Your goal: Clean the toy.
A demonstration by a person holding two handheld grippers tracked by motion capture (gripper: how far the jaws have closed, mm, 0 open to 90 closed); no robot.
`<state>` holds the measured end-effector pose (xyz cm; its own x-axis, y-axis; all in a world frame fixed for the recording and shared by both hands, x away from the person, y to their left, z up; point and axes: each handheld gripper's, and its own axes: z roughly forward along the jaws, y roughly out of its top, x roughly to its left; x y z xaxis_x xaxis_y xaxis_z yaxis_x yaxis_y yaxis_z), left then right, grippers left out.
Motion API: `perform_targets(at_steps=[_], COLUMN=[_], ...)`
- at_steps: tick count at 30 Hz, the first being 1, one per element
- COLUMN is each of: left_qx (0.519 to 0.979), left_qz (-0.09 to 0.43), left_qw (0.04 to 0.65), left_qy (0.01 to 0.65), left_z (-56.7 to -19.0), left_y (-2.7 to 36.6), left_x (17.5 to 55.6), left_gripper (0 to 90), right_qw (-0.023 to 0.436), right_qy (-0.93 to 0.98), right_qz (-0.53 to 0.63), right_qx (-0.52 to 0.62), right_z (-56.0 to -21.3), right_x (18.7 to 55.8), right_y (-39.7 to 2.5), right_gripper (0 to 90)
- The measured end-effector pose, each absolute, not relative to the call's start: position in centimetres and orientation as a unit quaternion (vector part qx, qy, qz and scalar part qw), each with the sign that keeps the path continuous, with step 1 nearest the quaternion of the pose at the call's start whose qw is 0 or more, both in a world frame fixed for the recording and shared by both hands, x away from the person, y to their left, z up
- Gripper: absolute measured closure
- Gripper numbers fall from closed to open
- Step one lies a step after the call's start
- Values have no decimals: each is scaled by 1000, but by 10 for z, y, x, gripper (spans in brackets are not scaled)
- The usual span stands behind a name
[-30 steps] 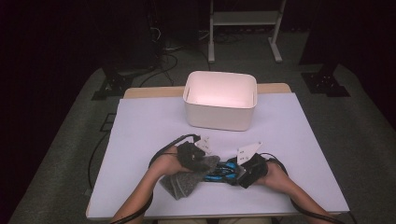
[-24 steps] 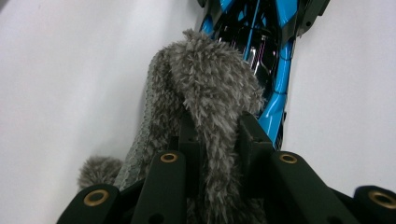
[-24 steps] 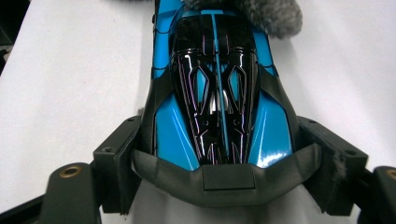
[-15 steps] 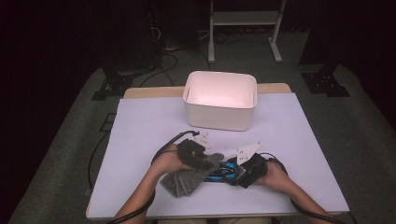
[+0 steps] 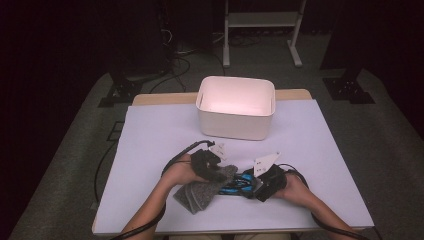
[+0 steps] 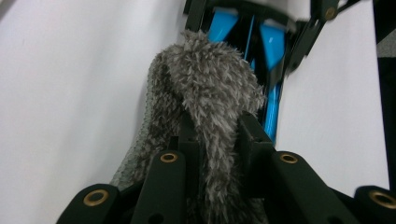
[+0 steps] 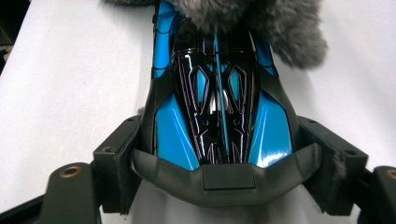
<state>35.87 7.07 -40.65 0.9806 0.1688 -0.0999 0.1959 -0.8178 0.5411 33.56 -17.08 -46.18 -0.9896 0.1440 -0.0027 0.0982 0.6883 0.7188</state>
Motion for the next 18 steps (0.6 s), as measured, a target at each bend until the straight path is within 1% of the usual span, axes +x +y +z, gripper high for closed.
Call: perform_targets(at_steps=[3, 7, 8, 12, 15, 18], left_qx=[953, 950, 948, 950, 947, 951], left_qz=[-28, -32, -32, -28, -31, -28], left_qw=[285, 294, 302, 302, 313, 302], left_qy=[101, 101, 95, 76, 65, 55], left_z=[-409, -409, -407, -402, -399, -400], left_y=[79, 77, 71, 56, 44, 34], left_x=[358, 358, 358, 358, 360, 362], left_gripper=[751, 751, 751, 750, 750, 748], right_qw=[30, 30, 31, 30, 30, 30], right_qy=[918, 918, 918, 917, 916, 916], right_qz=[390, 389, 390, 393, 396, 395], right_qx=[65, 65, 64, 65, 66, 67], right_z=[-462, -462, -462, -463, -463, -463], right_x=[336, 336, 336, 336, 336, 335], right_y=[-171, -171, -171, -172, -172, -172], right_gripper=[227, 227, 227, 226, 226, 227])
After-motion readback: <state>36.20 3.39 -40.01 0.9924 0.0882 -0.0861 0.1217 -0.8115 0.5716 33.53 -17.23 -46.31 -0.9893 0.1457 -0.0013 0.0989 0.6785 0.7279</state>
